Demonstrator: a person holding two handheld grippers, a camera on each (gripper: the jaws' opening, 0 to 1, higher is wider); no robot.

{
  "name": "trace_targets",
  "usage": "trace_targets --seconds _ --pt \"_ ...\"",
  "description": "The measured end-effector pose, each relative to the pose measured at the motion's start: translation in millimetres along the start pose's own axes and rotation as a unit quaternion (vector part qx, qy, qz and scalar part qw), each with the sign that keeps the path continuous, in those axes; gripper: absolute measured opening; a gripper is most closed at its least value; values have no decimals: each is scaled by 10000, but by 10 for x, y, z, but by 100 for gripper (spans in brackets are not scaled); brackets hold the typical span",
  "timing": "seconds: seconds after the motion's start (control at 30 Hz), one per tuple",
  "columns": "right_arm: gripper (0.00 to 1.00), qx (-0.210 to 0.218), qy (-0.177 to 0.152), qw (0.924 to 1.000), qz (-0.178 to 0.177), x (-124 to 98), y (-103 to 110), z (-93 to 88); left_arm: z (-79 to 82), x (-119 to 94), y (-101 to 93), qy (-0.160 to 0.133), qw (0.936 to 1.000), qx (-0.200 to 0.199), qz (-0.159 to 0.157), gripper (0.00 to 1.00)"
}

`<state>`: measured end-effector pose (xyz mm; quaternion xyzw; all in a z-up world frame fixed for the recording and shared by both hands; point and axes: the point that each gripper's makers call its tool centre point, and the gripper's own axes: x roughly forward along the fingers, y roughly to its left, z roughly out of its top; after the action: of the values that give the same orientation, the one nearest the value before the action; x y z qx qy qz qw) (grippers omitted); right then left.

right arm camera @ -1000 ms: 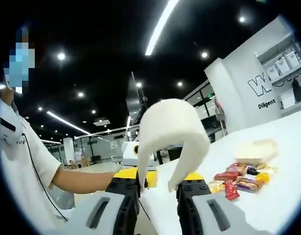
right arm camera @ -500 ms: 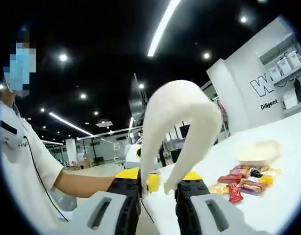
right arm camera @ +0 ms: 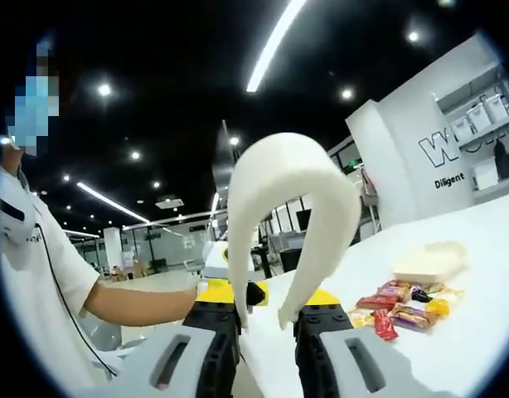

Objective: Place the target food into the container with the food tongs after gripping and lifting it, then release it inside without dropping or visibly crushing the food.

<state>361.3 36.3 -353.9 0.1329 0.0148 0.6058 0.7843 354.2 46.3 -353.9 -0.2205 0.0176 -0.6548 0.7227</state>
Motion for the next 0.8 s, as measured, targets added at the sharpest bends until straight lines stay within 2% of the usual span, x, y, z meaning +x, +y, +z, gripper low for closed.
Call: trace_targets --seconds 0.13,0.33,0.5,0.63,0.7,0.8 --pt "18 38 46 9999 87 24 54 -22 9 61 28 -85 9999 -45 43 23" --pt "18 45 148 9998 159 -16 76 -34 -19 63 18 -28 10000 -68 8 26" --pt "17 0 271 9996 97 -35 41 -65 -58 72 9 26 9999 -94 -40 21" --pt "17 -88 423 9990 107 -47 38 -127 -123 61 -13 211 9997 -89 -100 17" --pt "18 -161 468 9988 50 -39 24 -159 -142 47 17 303 9995 -1 -14 18" --pt "18 -184 454 9988 25 -36 10 -168 -89 -17 80 201 9996 126 168 15"
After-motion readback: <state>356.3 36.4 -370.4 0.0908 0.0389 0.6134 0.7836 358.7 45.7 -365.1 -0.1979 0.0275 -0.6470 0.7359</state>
